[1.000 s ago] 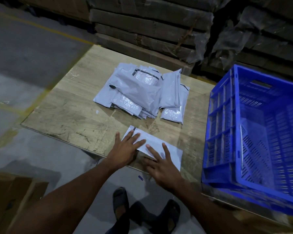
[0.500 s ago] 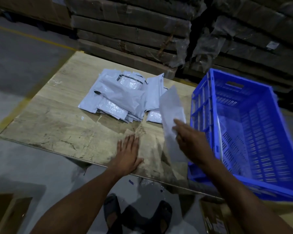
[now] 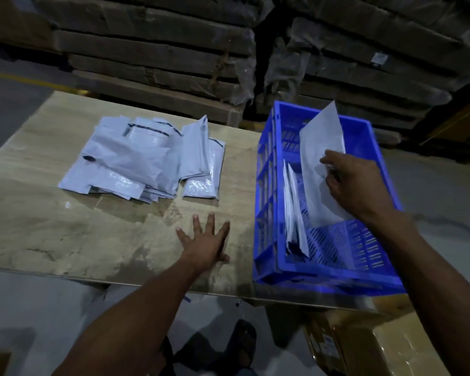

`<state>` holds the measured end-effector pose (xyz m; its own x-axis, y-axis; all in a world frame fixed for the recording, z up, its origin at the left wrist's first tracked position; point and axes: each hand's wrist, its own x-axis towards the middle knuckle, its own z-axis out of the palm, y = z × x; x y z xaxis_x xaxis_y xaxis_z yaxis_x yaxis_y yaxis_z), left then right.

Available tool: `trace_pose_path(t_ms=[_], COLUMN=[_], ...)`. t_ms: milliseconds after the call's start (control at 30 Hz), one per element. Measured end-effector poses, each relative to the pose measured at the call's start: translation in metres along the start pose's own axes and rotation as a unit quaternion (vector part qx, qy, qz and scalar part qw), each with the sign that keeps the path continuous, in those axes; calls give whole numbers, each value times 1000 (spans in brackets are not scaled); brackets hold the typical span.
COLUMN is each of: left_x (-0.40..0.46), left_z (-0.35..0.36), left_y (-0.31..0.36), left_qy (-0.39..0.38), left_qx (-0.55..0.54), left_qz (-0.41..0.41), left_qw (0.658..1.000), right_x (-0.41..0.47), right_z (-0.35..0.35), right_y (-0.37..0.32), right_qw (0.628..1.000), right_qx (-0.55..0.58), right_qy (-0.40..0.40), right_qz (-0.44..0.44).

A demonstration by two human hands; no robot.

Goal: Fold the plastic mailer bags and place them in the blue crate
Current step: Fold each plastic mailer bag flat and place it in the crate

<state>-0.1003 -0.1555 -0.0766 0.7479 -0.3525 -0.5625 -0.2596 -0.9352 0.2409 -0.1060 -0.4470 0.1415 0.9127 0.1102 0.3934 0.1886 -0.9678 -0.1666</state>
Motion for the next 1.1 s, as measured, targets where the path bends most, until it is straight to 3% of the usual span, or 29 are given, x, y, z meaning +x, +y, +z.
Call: trace_pose_path(t_ms=[133,233,467,667,833,1100], left_x=[5,6,-1,-1,-6,-4], left_z=[-7,-10,-18,-17,-20,-8], left_y=[7,12,24,22,25,13], left_qy=[-34,-53,-67,-63,-61,-23], left_qx=[-3,-8,-4,-19,-3,1], left_qz=[-30,-52,-68,-64,-57,-35], left_qw=[999,997,995,996,996,999], right_x=[-28,-44,-56,-61,-68,-58], right_z=[35,65,106,115,124,100], right_y=[45,65,66,52,51,24], right_qw=[985,959,940,958,969,997], right_qx=[-52,-101,-94,-6,-17,-7], right_qy=[-136,-252,-326,-288,-246,-75], right_qz=[88,79,11,6,-24,23])
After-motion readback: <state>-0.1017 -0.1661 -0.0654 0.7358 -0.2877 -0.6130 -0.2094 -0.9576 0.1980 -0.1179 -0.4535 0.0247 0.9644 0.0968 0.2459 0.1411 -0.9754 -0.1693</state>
